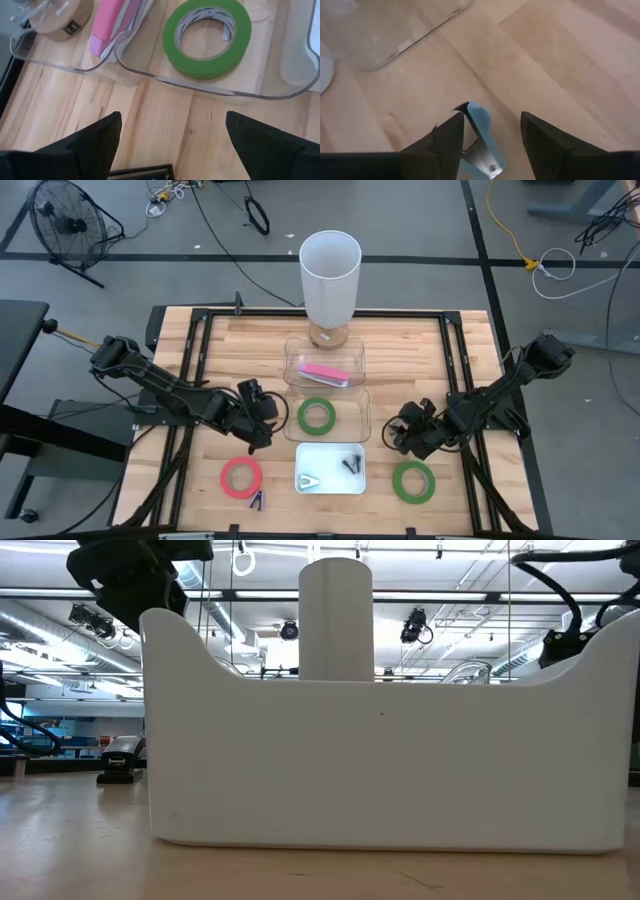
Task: Pick and place Stapler, Stapler remover, tape
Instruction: Put the gray staple remover into the white bin
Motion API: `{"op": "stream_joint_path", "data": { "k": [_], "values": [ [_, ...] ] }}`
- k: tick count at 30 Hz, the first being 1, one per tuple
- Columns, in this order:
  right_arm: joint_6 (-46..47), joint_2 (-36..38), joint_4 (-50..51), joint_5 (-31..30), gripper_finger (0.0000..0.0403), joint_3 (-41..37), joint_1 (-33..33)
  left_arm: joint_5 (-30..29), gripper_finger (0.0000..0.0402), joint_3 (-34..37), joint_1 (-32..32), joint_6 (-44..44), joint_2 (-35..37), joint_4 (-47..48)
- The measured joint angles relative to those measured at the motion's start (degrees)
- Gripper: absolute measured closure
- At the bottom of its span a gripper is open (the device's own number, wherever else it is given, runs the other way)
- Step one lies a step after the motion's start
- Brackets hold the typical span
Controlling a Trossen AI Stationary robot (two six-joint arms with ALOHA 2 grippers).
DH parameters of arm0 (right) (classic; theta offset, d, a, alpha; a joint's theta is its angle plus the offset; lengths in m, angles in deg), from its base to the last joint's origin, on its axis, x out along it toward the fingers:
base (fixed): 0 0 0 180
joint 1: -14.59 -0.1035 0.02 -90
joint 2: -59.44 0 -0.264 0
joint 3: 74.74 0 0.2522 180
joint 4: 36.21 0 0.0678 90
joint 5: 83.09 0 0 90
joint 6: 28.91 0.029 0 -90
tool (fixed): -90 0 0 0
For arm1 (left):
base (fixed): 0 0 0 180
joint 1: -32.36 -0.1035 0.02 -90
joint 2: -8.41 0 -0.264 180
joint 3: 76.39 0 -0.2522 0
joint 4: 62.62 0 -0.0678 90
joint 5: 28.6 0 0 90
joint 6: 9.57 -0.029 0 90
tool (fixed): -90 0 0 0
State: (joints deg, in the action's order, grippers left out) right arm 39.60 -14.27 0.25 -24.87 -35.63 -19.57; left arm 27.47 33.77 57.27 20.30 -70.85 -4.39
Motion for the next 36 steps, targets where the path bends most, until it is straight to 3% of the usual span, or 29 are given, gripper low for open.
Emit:
{"op": "stream_joint_path", "data": {
  "k": [7,14,26,36],
  "values": [
    [-0.7,0.0,-3.4,0.8,0.0253,-1.9,1.9,-0.2,0.004,0.0,-0.4,-0.6,0.0,-0.6],
    [-3.3,0.1,-8.4,2.3,0.0381,-3.7,2.3,-0.1,0.004,0.0,-0.4,-1.0,0.0,-0.6],
    [-11.0,0.2,-9.4,3.8,0.0384,0.5,5.7,-0.6,0.004,0.0,-0.4,-1.1,0.0,-1.0],
    [-19.6,0.2,10.8,5.7,0.0384,15.3,9.5,-0.8,0.004,0.0,-0.4,-2.5,-0.1,-2.0]
  ]
}}
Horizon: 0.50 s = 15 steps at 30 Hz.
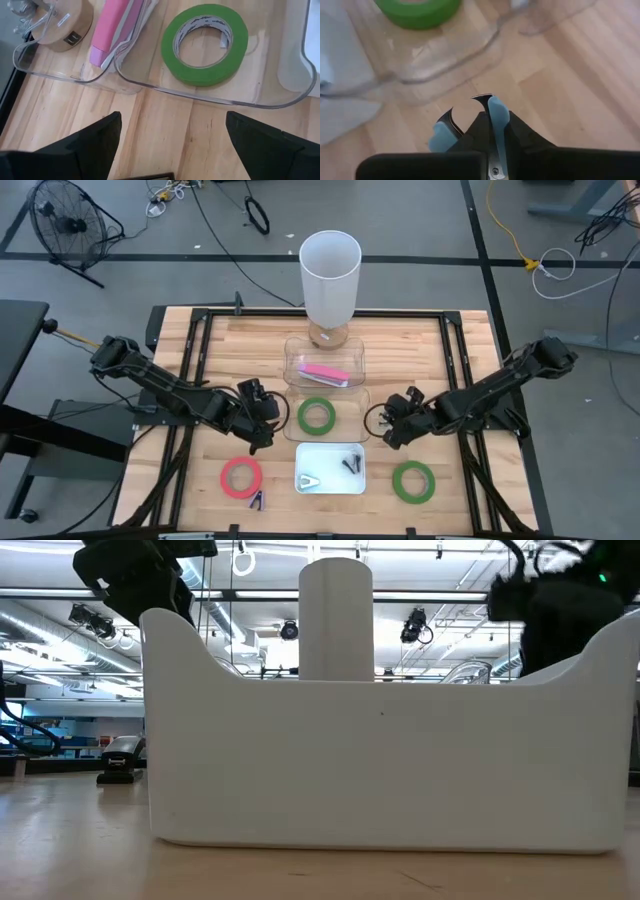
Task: Pick and place Stapler, Stapler remover, tape
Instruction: Put the gray staple remover into the white bin
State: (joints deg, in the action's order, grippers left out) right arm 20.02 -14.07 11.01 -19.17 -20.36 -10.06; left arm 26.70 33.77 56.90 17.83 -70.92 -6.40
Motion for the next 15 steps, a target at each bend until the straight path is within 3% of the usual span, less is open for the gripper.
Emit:
{"op": "stream_joint_path", "data": {
  "k": [9,15],
  "values": [
    [-6.4,0.0,4.2,7.2,0.0384,13.7,-0.4,0.0,0.004,0.0,0.0,-0.2,0.0,-0.7],
    [-7.8,0.0,-2.4,10.1,0.0384,16.1,-2.6,0.0,0.004,0.0,0.0,-0.2,0.0,-0.7]
  ]
}}
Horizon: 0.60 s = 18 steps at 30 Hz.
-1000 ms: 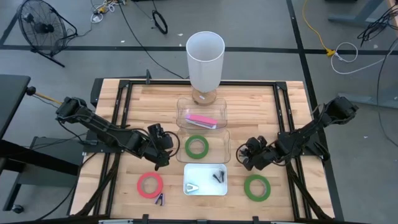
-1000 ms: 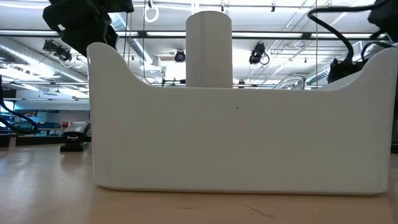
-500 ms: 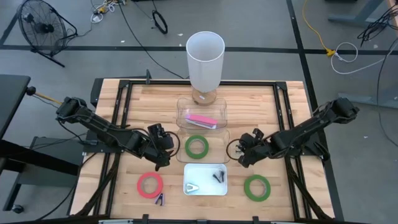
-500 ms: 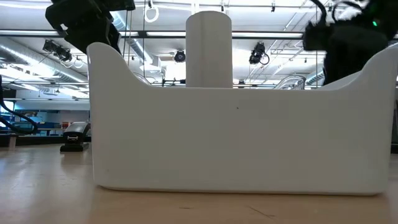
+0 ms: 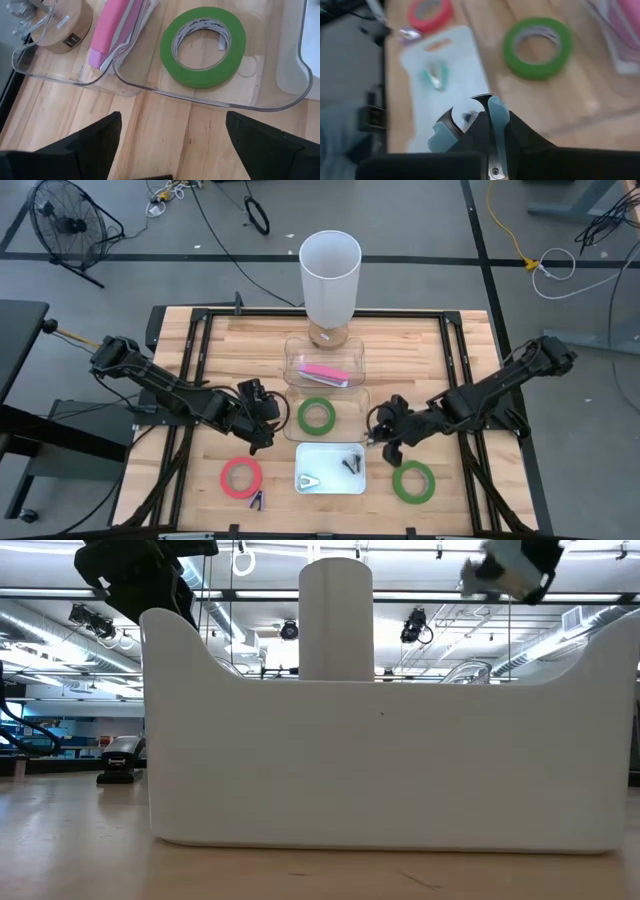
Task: Pick and place Stapler, Stapler remover, tape
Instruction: Put the gray staple remover into the white bin
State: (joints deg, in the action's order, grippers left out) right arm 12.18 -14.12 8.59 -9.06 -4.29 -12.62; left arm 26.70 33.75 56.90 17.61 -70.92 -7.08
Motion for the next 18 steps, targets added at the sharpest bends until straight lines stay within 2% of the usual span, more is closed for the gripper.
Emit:
{"op": "stream_joint_path", "data": {
  "k": [6,18],
  "values": [
    [-1.2,-4.1,-11.7,-0.4,0.0384,0.0,-2.2,-0.1,0.004,0.0,0.0,-1.8,0.0,-1.0],
    [-2.6,-18.4,-30.8,4.6,0.0384,0.0,-3.3,-0.2,0.004,0.0,0.0,-3.9,0.0,-4.4]
  ]
}}
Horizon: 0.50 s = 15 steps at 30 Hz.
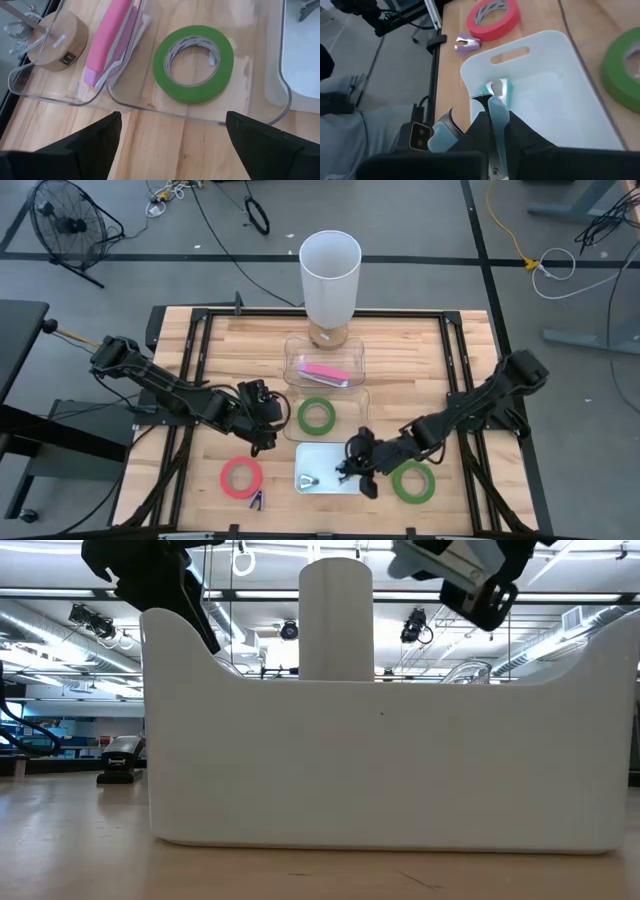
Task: Pick and place Stapler, Stapler remover, tape
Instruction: Put the gray staple remover into the white bin, then put the green tape into the bottom transparent bin
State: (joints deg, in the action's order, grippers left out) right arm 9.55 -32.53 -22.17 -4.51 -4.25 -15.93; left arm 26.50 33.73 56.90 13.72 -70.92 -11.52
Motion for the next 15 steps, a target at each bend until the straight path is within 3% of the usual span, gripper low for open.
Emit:
{"op": "stream_joint_path", "data": {
  "k": [5,15],
  "values": [
    [0.1,-2.0,-2.2,0.6,0.037,0.0,0.0,0.0,0.004,0.0,0.0,-0.4,0.0,-0.3],
    [0.0,-2.1,-2.6,0.5,0.0219,0.0,0.3,0.0,0.004,0.0,0.0,-0.6,0.0,-0.9]
  ]
}}
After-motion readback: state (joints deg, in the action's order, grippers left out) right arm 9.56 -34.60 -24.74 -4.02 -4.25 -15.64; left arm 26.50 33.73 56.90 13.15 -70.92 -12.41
